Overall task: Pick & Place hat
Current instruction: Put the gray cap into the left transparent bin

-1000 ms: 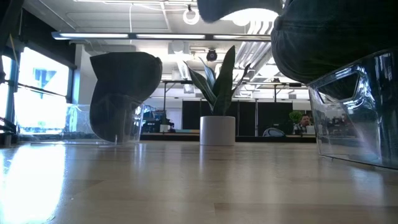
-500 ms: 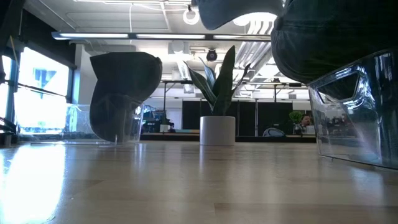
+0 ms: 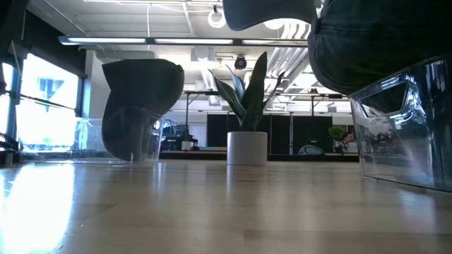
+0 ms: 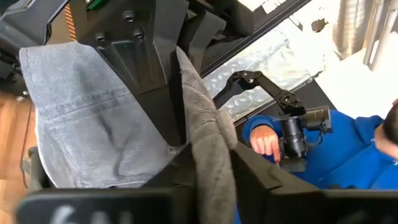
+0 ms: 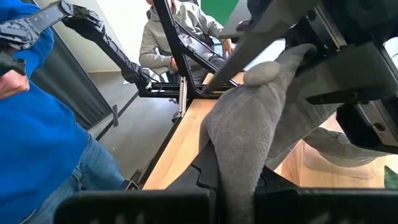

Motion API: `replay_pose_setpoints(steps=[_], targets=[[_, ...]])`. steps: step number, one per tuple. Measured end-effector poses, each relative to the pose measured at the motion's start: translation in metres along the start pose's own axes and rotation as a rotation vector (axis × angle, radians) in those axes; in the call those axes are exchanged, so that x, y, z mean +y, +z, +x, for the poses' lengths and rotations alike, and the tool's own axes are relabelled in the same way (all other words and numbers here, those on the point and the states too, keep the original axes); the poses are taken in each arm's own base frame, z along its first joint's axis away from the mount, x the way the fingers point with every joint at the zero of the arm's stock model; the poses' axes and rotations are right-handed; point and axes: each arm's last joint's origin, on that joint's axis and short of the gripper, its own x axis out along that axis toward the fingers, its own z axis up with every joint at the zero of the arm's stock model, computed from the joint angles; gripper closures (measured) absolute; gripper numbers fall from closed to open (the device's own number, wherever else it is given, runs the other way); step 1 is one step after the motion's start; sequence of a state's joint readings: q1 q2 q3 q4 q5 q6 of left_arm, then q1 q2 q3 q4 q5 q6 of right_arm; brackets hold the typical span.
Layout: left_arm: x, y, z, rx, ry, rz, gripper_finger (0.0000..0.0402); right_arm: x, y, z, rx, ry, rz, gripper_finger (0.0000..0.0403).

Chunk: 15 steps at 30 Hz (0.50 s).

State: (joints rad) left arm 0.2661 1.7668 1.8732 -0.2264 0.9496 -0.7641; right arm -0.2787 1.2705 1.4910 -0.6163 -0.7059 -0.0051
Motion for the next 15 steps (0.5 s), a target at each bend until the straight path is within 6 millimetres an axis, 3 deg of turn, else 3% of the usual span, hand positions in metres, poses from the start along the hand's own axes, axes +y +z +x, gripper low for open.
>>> replay_pose_setpoints(steps=[4, 9, 15], targets=[[0.000, 0.000, 0.000, 0.002, -0.003, 0.050, 0.0390, 0.000, 0.000, 0.000, 0.000, 0.002, 0.009, 0.0392], [-0.001, 0.000, 0.000, 0.011, -0.017, 0.057, 0.0394, 0.000, 0.000, 0.000, 0.000, 0.000, 0.051, 0.0351], [-0.004, -0.001, -0.003, 0.015, -0.017, 0.027, 0.0399, -0.004, 0.002, -0.011, -0.023, -0.037, 0.061, 0.0258]])
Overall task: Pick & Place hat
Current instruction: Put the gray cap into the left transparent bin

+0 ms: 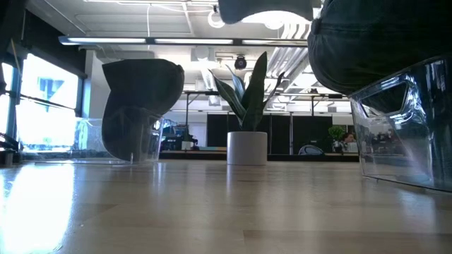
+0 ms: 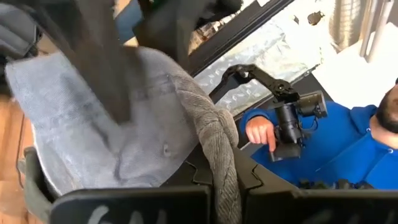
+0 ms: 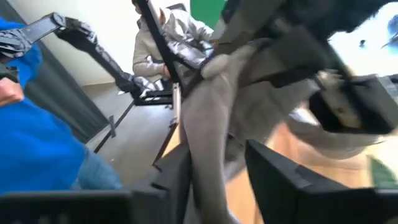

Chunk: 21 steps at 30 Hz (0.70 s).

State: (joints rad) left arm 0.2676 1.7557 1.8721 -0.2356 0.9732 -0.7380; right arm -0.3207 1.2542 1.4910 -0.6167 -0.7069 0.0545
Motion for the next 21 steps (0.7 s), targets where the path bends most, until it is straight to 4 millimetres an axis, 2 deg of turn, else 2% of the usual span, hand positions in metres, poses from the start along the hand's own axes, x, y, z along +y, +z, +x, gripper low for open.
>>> replay_pose_setpoints(steps=[4, 7, 13, 16, 21], targets=[[-0.010, -0.002, -0.010, -0.015, 0.046, -0.020, 0.0400, 0.001, 0.003, -0.017, -0.042, -0.054, -0.022, 0.0216], [-0.020, -0.006, -0.021, -0.028, 0.122, -0.020, 0.0400, -0.002, 0.004, -0.025, -0.058, -0.140, -0.029, 0.0204], [-0.017, -0.022, -0.053, -0.049, 0.486, -0.126, 0.0401, -0.013, 0.003, -0.034, -0.055, -0.305, -0.076, 0.0203], [-0.030, -0.028, -0.077, -0.105, 0.657, -0.146, 0.0401, -0.018, 0.004, -0.037, -0.054, -0.328, -0.111, 0.0201], [-0.066, -0.034, -0.111, -0.279, 0.861, -0.094, 0.0401, -0.025, 0.004, -0.044, -0.058, -0.370, -0.152, 0.0203]])
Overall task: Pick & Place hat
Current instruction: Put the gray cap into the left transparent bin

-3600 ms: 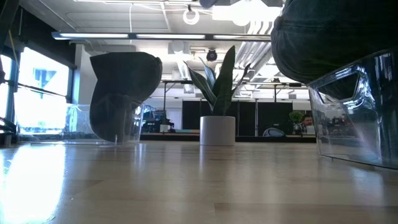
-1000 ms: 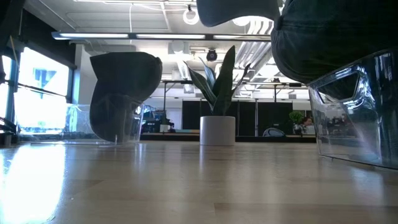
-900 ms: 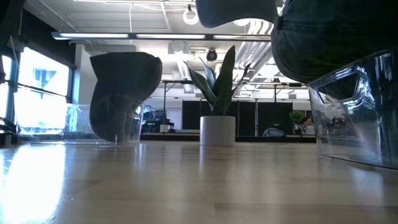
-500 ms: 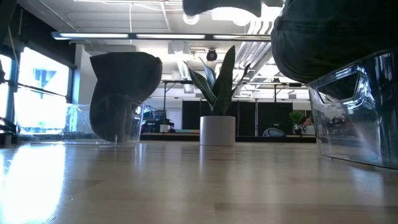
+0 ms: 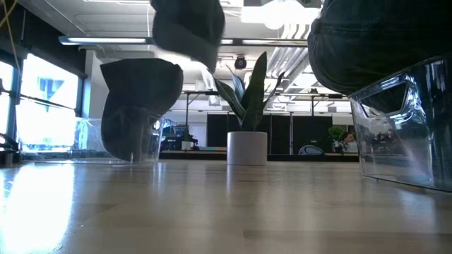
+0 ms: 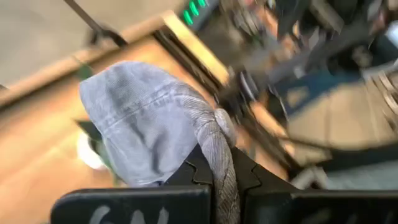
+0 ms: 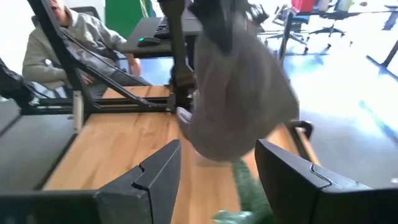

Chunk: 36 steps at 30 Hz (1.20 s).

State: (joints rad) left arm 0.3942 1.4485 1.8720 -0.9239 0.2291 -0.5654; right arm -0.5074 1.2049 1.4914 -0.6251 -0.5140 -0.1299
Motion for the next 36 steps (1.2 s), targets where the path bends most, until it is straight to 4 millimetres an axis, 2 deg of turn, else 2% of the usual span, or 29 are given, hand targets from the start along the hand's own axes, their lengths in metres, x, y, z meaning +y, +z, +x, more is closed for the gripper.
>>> replay_pose_setpoints(steps=[3, 9, 12, 15, 18, 22, 30, 33, 36], targets=[[-0.003, 0.000, -0.028, -0.121, 0.093, -0.006, 0.0401, -0.004, 0.000, -0.002, -0.001, -0.020, -0.015, 0.0201], [0.005, -0.019, -0.086, -0.253, 0.393, -0.022, 0.0401, -0.010, -0.001, -0.005, -0.001, -0.046, -0.014, 0.0203], [0.010, -0.030, -0.103, -0.258, 0.525, -0.021, 0.0401, -0.011, -0.001, -0.006, -0.003, -0.039, -0.016, 0.0201], [0.017, -0.038, -0.107, -0.202, 0.644, -0.011, 0.0401, -0.012, -0.001, -0.006, -0.004, -0.043, -0.018, 0.0203], [0.026, -0.046, -0.099, -0.134, 0.767, -0.001, 0.0401, -0.012, -0.001, -0.007, -0.004, -0.044, -0.019, 0.0202], [0.042, -0.057, -0.069, -0.046, 0.854, -0.006, 0.0401, -0.012, -0.001, -0.007, -0.004, -0.044, -0.036, 0.0202], [0.092, -0.117, -0.004, 0.177, 1.050, -0.064, 0.0401, -0.012, -0.002, -0.006, 0.005, -0.042, -0.003, 0.0205], [0.098, -0.132, 0.007, 0.182, 1.083, -0.046, 0.0401, -0.012, -0.003, -0.006, 0.011, -0.041, 0.000, 0.0205], [0.096, -0.139, 0.013, 0.129, 1.092, -0.015, 0.0401, -0.012, -0.003, -0.006, 0.007, -0.042, -0.002, 0.0206]])
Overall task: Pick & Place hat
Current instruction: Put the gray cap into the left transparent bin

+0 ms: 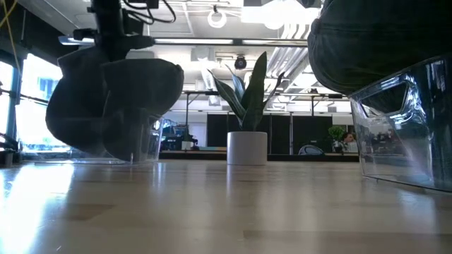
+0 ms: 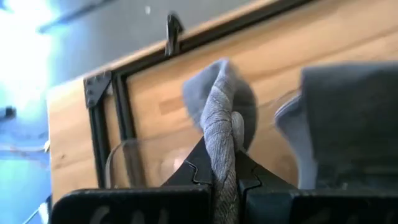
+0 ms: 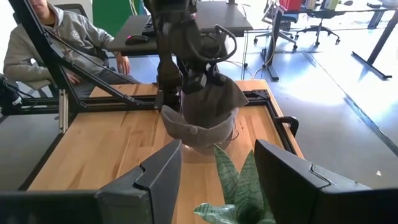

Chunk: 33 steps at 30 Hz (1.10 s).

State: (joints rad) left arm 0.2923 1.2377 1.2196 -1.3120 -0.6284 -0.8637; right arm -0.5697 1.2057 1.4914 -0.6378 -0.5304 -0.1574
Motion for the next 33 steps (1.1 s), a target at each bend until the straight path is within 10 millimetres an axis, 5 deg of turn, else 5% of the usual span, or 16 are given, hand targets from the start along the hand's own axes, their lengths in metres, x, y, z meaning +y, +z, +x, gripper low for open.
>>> replay_pose_setpoints(steps=[9, 21, 26, 33], targets=[[-0.038, -0.008, -0.018, -0.203, -0.161, -0.126, 0.0401, -0.001, 0.004, 0.000, -0.036, -0.007, -0.021, 0.0206], [-0.101, -0.017, 0.005, -0.103, -0.314, -0.016, 0.0352, -0.001, 0.007, 0.000, -0.069, -0.015, -0.040, 0.0206], [-0.109, -0.012, 0.000, -0.130, -0.418, 0.025, 0.0292, -0.001, 0.007, 0.000, -0.068, -0.015, -0.038, 0.0206], [-0.086, -0.001, -0.013, -0.080, -0.549, 0.051, 0.0230, -0.001, 0.007, 0.000, -0.068, -0.015, -0.037, 0.0206]])
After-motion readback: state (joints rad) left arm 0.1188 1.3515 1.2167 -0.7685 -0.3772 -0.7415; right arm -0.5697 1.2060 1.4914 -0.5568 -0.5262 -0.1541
